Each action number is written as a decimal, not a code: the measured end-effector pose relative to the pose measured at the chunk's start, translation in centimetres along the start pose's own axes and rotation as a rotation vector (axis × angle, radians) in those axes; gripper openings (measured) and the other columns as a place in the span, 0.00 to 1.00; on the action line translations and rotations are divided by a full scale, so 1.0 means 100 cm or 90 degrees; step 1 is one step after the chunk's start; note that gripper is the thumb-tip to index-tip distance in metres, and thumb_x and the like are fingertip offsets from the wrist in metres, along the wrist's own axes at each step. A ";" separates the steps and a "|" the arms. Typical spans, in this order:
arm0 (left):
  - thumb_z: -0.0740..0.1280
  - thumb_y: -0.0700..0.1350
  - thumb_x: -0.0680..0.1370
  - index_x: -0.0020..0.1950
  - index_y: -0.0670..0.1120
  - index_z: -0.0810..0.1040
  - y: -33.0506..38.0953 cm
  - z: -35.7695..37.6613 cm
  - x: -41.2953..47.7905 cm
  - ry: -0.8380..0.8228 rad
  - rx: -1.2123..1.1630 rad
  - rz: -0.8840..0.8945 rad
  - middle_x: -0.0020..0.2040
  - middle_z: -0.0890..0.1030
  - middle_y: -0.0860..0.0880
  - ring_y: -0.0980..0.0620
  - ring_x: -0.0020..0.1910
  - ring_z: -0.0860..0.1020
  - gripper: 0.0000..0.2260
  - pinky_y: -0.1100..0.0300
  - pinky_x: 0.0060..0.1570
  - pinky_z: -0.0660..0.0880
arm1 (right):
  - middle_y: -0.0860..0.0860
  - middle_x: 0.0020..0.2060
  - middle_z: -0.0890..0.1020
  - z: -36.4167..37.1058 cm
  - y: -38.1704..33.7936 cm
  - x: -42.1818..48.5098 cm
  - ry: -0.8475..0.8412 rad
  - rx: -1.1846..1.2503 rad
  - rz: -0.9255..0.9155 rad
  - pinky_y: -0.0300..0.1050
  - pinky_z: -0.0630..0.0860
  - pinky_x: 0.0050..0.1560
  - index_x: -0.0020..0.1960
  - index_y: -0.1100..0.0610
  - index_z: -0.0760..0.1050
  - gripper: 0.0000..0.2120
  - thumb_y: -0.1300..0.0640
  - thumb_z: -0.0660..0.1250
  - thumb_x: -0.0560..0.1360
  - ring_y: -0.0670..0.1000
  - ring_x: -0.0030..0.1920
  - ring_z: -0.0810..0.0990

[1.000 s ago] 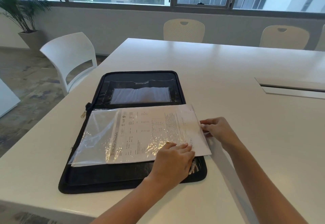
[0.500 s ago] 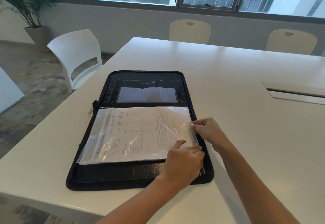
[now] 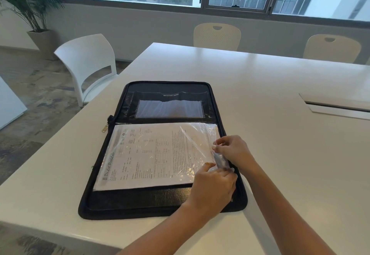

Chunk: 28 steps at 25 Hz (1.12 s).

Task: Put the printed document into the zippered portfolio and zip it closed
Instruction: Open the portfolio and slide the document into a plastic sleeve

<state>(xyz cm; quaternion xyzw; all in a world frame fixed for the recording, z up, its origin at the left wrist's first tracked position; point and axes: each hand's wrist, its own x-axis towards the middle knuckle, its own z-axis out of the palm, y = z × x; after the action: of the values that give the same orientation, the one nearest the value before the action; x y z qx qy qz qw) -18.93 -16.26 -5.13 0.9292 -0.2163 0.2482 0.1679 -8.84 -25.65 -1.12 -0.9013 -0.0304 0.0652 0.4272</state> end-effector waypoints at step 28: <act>0.64 0.51 0.80 0.63 0.49 0.79 -0.203 -0.091 0.030 -0.107 0.035 -0.312 0.54 0.84 0.49 0.51 0.47 0.82 0.14 0.48 0.60 0.75 | 0.50 0.44 0.82 -0.015 0.024 -0.107 0.114 -0.278 0.116 0.41 0.67 0.39 0.53 0.55 0.79 0.12 0.49 0.70 0.73 0.50 0.42 0.76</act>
<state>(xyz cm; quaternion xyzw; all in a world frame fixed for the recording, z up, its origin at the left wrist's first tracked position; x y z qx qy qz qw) -10.26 3.84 -0.23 0.9754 0.0086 0.1276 0.1794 -19.18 -29.56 -1.07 -0.9734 0.0754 0.0156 0.2158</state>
